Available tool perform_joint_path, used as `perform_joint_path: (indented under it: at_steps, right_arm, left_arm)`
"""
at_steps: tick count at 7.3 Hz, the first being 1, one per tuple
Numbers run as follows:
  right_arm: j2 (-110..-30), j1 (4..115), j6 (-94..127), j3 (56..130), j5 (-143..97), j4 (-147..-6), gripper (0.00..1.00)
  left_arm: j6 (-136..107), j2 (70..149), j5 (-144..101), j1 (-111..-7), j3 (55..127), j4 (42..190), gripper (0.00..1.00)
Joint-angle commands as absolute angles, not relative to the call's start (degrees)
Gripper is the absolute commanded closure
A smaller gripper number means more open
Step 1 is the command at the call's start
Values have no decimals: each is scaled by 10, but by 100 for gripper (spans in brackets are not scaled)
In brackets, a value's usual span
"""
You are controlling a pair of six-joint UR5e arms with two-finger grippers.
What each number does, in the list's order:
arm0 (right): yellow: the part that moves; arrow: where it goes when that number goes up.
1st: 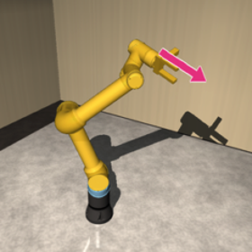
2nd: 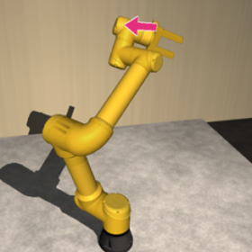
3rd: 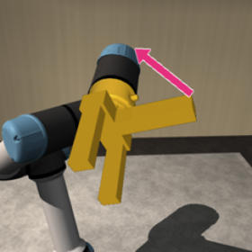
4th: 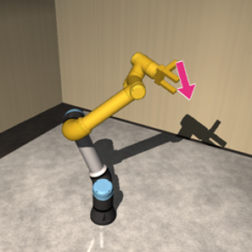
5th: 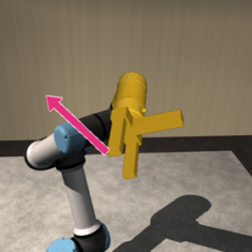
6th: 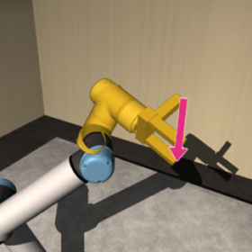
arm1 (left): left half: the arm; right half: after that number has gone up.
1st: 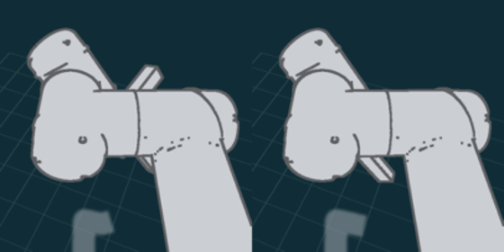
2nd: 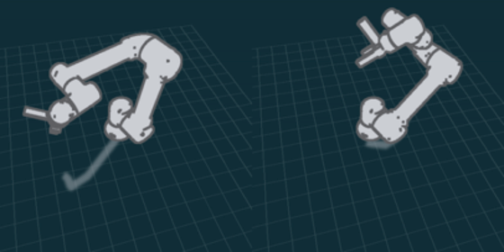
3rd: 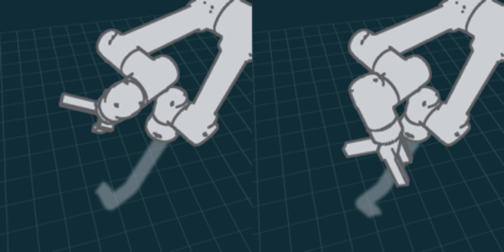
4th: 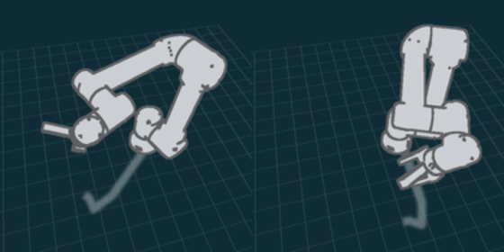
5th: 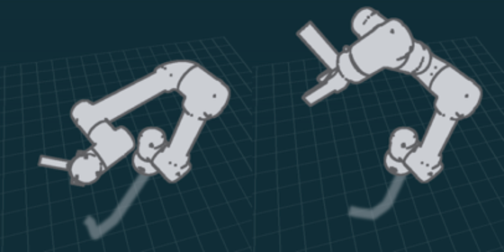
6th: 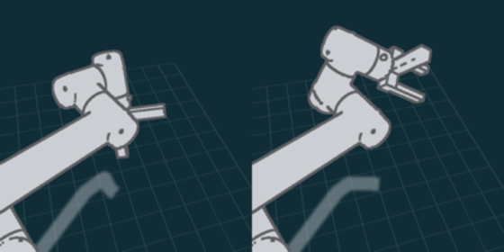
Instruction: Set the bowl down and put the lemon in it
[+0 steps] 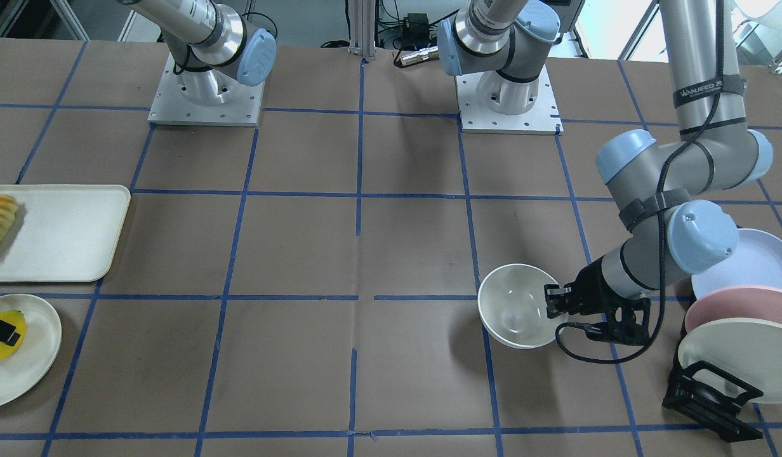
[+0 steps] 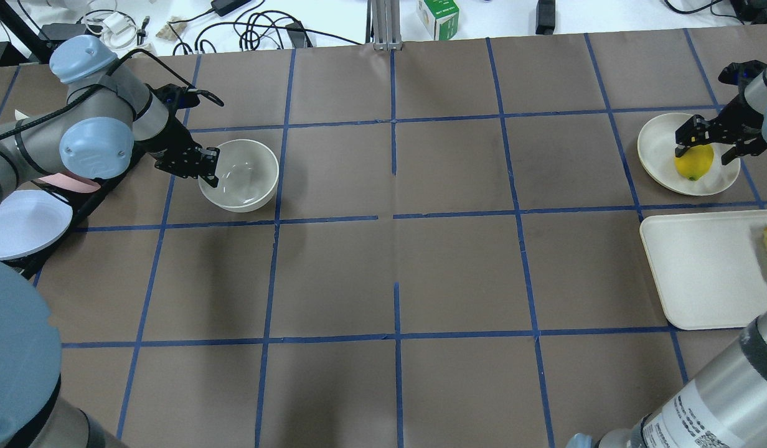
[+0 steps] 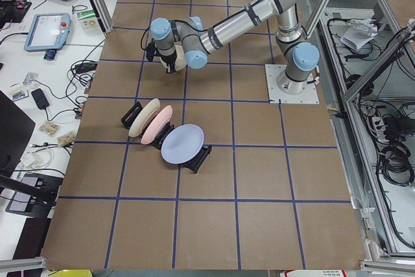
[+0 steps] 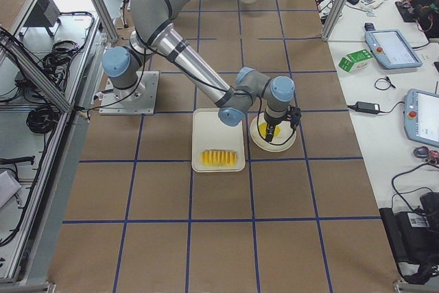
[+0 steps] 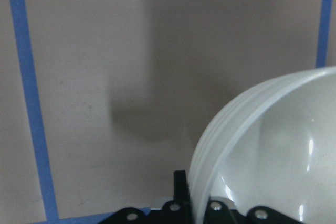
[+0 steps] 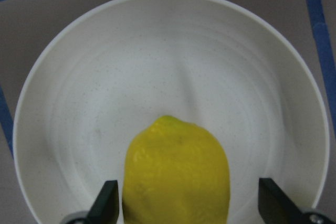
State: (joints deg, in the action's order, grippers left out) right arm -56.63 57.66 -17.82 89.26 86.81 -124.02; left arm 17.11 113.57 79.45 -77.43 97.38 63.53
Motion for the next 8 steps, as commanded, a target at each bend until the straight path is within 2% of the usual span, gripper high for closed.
perform_joint_path:
  at_steps: [1,2,4,6,8]
  right_arm:
    - [-572,577,-169,891,859,-1231,92]
    - [-576,576,-169,891,864,-1223,100]
    - [-608,580,-168,876,865,-1149,100]
    - [-635,598,-168,828,867,-1056,100]
    - [-654,643,-167,766,895,-936,100]
  left_arm:
    - [97,1119,727,-850,978,635,100]
    - [35,1116,725,-898,981,630,100]
    - [-77,1134,729,-983,983,574,100]
    - [-86,1146,732,-991,1027,504,100]
    - [-91,1155,731,-992,1035,491,100]
